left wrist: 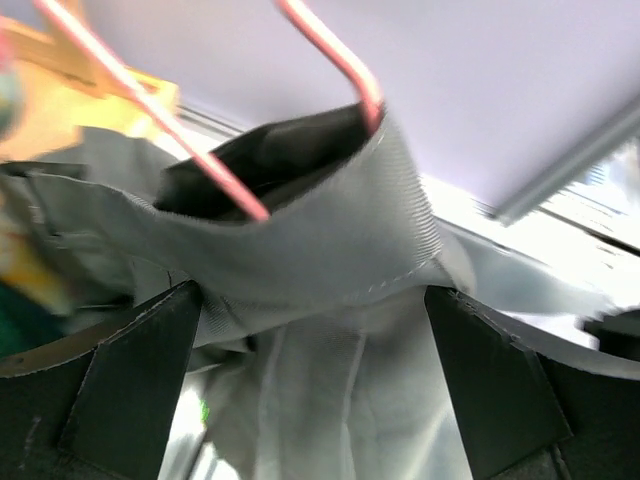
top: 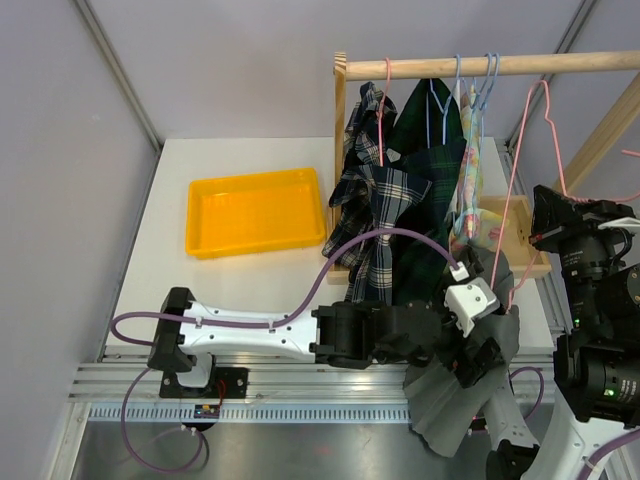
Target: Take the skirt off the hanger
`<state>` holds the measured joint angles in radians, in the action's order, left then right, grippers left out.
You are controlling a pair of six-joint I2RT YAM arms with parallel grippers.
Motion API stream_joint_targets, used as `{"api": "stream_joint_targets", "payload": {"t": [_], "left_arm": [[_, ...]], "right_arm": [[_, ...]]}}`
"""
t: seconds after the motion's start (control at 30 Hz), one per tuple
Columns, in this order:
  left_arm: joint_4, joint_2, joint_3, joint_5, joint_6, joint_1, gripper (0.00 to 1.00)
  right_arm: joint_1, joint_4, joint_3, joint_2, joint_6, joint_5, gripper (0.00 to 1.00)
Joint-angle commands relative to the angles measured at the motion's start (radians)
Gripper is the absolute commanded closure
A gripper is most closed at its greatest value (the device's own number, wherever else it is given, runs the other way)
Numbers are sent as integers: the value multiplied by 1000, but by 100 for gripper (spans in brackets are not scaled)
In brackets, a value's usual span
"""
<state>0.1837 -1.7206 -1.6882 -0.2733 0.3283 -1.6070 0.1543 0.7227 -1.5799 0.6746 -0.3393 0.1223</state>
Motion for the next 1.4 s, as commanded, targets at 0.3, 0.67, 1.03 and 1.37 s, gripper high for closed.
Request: {"api": "stream_joint_targets", "payload": {"t": [0.3,0.67,1.03,1.37], "left_arm": [[-221,-32,117,119,106,-79,1],[-98,-287,70,48,144,-34,1],[-73,-318,82,106,216,25,100],[227,-33,15,-102,147,-130,100]], "right_arm": [[-29,-11,-29,-32,0,-46,100],[-39,-3,-26,-50,23,-88,100],[-42,-5,-11,-55,29,-101,100],[-62,33,-34,-20,100,-269,100]]}}
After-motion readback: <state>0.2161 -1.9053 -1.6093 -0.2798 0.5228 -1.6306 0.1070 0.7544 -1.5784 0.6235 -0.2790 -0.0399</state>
